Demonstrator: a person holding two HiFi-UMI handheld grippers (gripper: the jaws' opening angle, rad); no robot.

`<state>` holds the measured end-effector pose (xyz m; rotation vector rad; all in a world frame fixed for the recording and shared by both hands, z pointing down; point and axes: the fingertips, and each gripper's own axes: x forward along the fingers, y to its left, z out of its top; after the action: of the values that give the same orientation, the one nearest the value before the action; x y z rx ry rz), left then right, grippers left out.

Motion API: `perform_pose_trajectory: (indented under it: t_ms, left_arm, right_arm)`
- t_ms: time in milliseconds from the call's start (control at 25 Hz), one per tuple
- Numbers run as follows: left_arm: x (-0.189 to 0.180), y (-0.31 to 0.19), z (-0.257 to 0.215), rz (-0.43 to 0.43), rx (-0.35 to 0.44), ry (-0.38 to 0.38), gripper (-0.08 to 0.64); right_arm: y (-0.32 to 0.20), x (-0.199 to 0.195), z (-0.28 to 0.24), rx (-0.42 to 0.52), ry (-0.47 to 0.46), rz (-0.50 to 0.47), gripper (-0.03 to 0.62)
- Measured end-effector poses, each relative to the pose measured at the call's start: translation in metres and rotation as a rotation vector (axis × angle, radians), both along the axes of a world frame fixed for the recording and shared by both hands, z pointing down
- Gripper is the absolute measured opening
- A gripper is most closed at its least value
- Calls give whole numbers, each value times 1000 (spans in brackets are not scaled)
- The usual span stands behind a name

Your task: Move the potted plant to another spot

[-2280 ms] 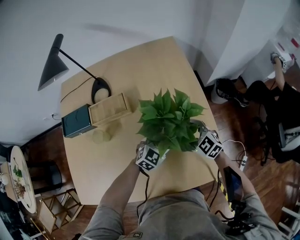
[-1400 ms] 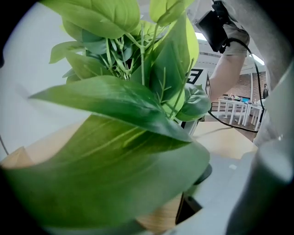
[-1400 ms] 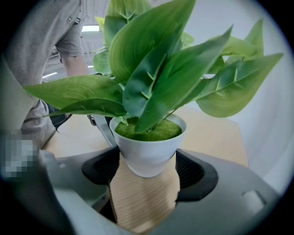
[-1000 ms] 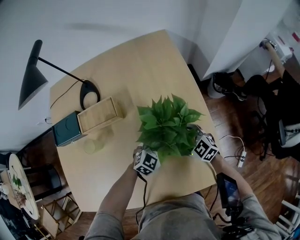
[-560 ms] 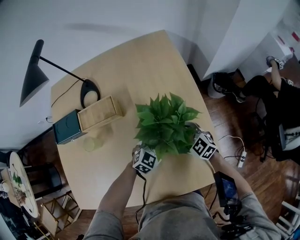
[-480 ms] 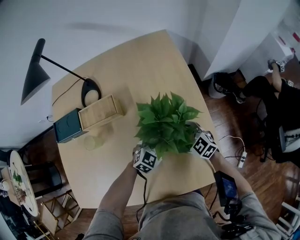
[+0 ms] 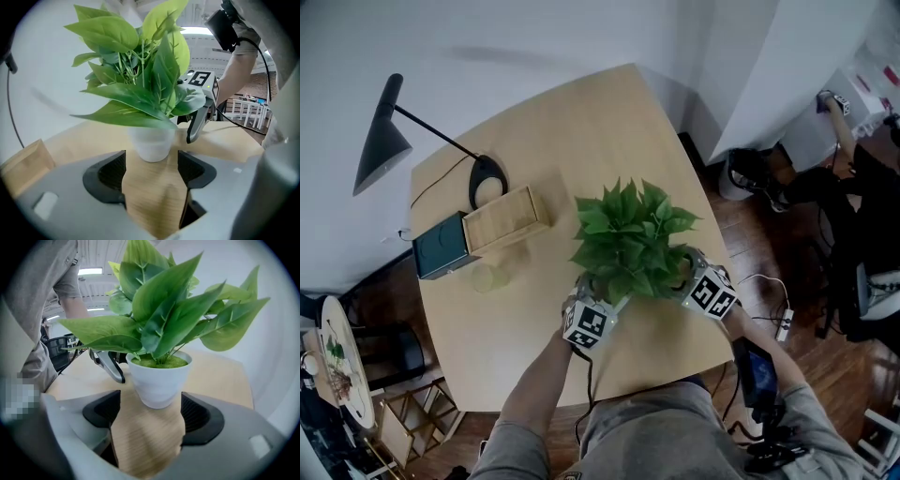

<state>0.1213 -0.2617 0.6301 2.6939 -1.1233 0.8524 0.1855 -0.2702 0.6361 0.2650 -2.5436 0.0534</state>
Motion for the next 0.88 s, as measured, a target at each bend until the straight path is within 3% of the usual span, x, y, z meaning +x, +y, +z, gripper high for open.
perform_pose_trajectory:
  t_ms: [360, 680, 880]
  left_arm:
    - [-3, 27, -14, -42, 17, 60, 330]
    - [15, 80, -48, -57, 57, 171, 245]
    - [20, 112, -74, -60, 89, 222, 181]
  right_arm:
    - [27, 7, -13, 8, -21, 37, 411]
    - [75, 17, -48, 46, -66, 97, 403]
    - [108, 14, -73, 60, -104, 111, 354]
